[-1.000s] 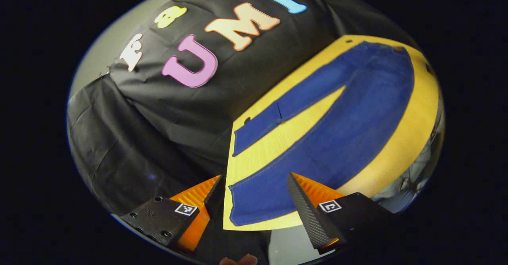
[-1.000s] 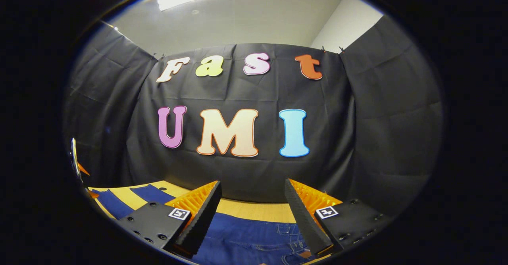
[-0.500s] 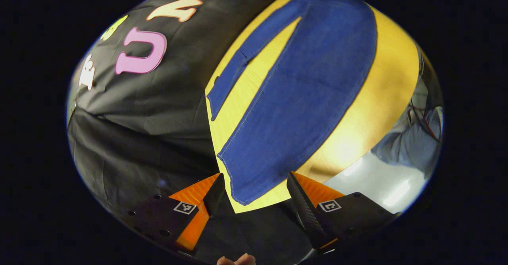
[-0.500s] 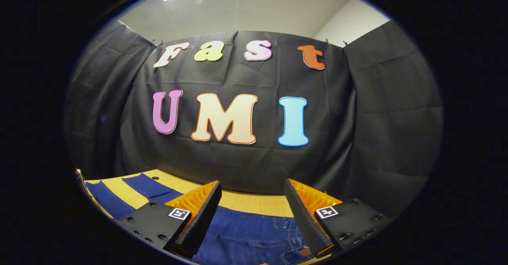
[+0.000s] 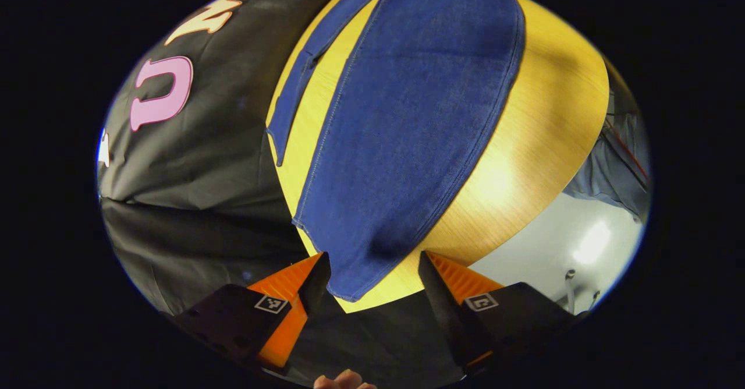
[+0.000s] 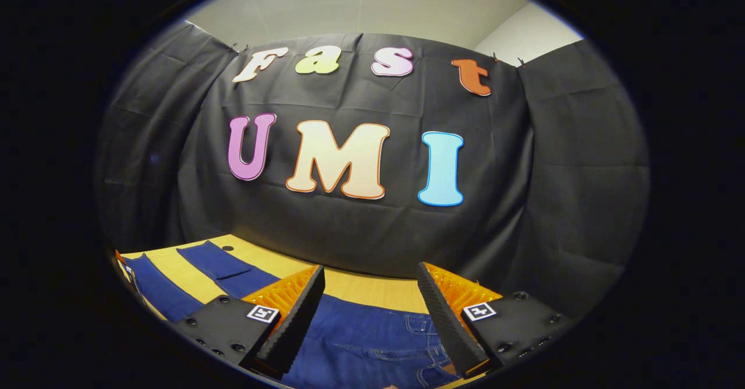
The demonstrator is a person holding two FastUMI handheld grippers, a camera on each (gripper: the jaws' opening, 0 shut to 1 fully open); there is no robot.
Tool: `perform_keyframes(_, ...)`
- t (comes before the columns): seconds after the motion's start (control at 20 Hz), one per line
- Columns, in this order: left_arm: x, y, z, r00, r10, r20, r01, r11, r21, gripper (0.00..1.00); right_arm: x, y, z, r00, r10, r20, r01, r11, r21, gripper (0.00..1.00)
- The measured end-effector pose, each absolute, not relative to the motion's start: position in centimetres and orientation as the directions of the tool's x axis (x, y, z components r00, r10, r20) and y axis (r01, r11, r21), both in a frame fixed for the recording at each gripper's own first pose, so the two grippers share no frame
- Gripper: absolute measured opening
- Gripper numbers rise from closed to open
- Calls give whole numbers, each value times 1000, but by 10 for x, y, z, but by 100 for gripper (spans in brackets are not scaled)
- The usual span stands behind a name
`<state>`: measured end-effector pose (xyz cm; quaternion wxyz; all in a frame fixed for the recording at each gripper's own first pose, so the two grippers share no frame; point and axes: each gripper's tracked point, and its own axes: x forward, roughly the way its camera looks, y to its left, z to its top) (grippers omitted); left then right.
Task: Grasp the waist and the cuffs of the jeans and fold them to make the two legs overlap; first hold the waist and fold one-third of the jeans toward the cuffs, then hold the cuffs and fold the remaining one-third in the same direction to finish folding.
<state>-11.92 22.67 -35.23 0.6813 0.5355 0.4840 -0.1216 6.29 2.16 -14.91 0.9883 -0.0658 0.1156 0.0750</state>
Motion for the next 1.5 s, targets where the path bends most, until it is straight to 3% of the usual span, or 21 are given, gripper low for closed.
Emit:
perform_keyframes(0.2, -101, 229, -358, 506, 329, -797, 710, 365, 602, 86, 65, 20, -158, 960, 121, -254, -160, 977, -139, 99)
perform_keyframes(0.35, -87, 232, -365, 507, 315, -803, 729, 341, 594, 86, 66, 15, -169, 956, 104, -274, -153, 974, -164, 99)
perform_keyframes(0.45, -86, 233, -373, 492, 304, -816, 735, 357, 576, 76, 62, 12, -179, 950, 101, -294, -162, 968, -193, 99)
perform_keyframes(0.5, -88, 232, -376, 475, 298, -828, 740, 375, 559, 60, 60, 11, -183, 947, 104, -304, -174, 962, -212, 99)
perform_keyframes(0.55, -89, 232, -380, 459, 298, -837, 737, 398, 546, 53, 61, 13, -188, 944, 111, -312, -190, 953, -234, 99)
perform_keyframes(0.6, -95, 230, -378, 451, 303, -839, 728, 419, 542, 31, 60, 13, -192, 939, 118, -323, -206, 945, -254, 99)
perform_keyframes(0.8, -93, 231, -384, 445, 327, -834, 702, 451, 551, 2, 28, 7, -217, 909, 161, -385, -307, 884, -354, 99)
perform_keyframes(1.15, -94, 232, -385, 449, 348, -823, 705, 427, 566, 0, -34, -19, -274, 828, 200, -523, -516, 636, -573, 99)
perform_keyframes(1.5, -94, 232, -384, 476, 363, -801, 699, 397, 595, 0, -95, -52, -344, 715, 172, -677, -671, 439, -597, 99)
